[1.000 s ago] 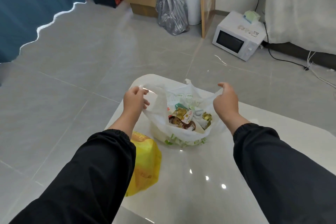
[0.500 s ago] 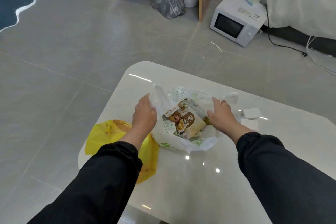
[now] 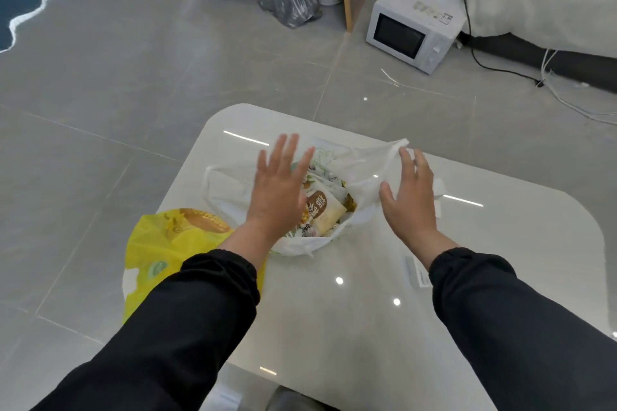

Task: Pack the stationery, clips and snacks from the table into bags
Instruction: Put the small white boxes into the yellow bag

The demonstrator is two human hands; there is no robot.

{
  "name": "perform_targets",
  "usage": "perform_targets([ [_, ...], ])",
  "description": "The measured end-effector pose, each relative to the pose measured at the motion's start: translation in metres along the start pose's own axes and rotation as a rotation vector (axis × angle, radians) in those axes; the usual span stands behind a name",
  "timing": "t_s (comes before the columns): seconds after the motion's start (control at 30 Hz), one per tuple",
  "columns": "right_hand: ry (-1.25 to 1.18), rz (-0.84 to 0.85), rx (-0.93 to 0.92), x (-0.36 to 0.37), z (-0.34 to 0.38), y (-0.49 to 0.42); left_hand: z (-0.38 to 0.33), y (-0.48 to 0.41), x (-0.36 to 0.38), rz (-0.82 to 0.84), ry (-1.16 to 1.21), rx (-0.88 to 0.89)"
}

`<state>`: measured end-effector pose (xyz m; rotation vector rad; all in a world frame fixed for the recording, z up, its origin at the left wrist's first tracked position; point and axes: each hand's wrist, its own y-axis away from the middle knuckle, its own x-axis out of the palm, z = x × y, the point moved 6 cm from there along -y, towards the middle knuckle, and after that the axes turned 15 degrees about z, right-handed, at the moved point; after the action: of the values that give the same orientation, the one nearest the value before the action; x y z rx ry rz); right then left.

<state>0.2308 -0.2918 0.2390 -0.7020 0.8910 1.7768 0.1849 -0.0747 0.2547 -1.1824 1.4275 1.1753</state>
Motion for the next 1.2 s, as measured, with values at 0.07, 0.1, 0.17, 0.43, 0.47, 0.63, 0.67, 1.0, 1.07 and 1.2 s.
perform_targets([
  [0.07,-0.031,0.062,-0.005,0.005,-0.015,0.009,-0.040,0.005,0.013,0.042,0.094,0.127],
  [0.1,-0.025,0.093,0.008,0.007,-0.026,0.014,-0.061,0.010,0.021,0.065,0.138,0.179],
  [0.17,0.009,0.155,0.058,0.009,-0.054,0.022,-0.097,0.020,0.036,0.092,0.208,0.268],
  [0.43,0.123,0.344,0.297,0.011,-0.191,0.058,-0.190,0.026,0.128,0.266,0.383,0.207],
  [0.47,0.099,0.367,0.333,0.013,-0.205,0.060,-0.195,0.024,0.143,0.326,0.433,0.118],
  [0.63,-0.157,0.519,0.527,0.042,-0.263,0.061,-0.212,0.015,0.219,0.639,0.870,-0.321],
  [0.67,-0.209,0.542,0.557,0.047,-0.270,0.060,-0.216,0.013,0.232,0.679,0.996,-0.406],
  [1.0,-0.662,0.698,0.679,0.106,-0.308,0.061,-0.259,0.004,0.300,0.928,1.445,-0.621],
  [1.07,-0.713,0.676,0.678,0.105,-0.306,0.064,-0.257,0.011,0.303,0.940,1.477,-0.653],
  [1.2,-0.859,0.635,0.655,0.099,-0.287,0.061,-0.238,0.020,0.299,0.863,1.604,-0.727],
])
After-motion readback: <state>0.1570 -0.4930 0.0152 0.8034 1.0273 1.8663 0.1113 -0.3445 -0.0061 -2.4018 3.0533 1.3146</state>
